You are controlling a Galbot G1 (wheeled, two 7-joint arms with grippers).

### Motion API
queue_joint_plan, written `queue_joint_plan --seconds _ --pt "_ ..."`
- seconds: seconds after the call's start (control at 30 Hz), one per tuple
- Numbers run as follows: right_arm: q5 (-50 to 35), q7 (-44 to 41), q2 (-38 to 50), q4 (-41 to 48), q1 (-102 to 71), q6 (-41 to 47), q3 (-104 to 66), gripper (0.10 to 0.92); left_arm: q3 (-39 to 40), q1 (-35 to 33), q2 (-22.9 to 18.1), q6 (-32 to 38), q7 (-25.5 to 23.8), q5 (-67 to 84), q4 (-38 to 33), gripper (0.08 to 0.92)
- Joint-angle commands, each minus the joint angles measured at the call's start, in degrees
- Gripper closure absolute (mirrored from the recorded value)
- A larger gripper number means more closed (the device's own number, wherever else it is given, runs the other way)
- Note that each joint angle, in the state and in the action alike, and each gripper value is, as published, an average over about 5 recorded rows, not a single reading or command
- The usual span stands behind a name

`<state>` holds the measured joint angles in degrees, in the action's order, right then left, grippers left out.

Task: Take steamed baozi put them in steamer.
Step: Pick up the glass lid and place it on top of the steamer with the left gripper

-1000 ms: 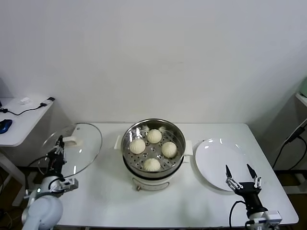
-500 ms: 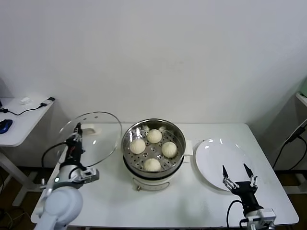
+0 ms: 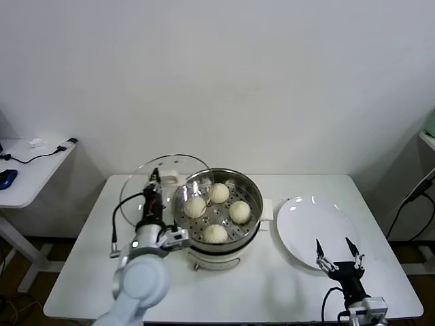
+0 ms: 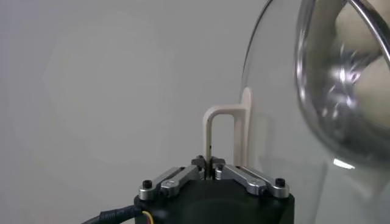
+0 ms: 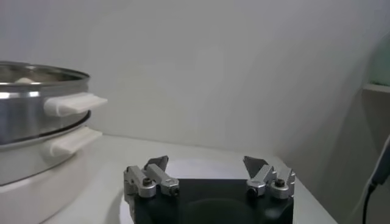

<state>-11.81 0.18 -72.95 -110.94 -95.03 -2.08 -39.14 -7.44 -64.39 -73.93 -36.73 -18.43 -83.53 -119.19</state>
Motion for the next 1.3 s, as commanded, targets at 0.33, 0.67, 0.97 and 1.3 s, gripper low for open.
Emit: queue_joint_plan --seconds 0.33,0.67,0.97,1.3 --pt "0.1 -0.6 -0.5 2.7 -0.3 -2.3 -1.7 0.203 10.7 1.7 -21.1 -0.5 -3.2 -19.6 7.2 0.862" --pt "0.0 -0.7 -0.5 3.4 -0.7 -3.1 -2.8 0.203 12.1 1.4 -21.1 -0.7 -2.1 -21.1 10.9 0.862" --pt "0.2 -0.6 -0.9 3.4 -1.1 -3.2 -3.0 0.203 11.8 2.5 -21.1 -1.2 -1.3 -20.4 14.2 0.862" --pt "0.4 -0.5 -0.7 3.3 -1.3 -3.2 -3.7 0.203 11.6 2.4 -21.1 -1.8 -0.1 -19.3 15.6 0.862"
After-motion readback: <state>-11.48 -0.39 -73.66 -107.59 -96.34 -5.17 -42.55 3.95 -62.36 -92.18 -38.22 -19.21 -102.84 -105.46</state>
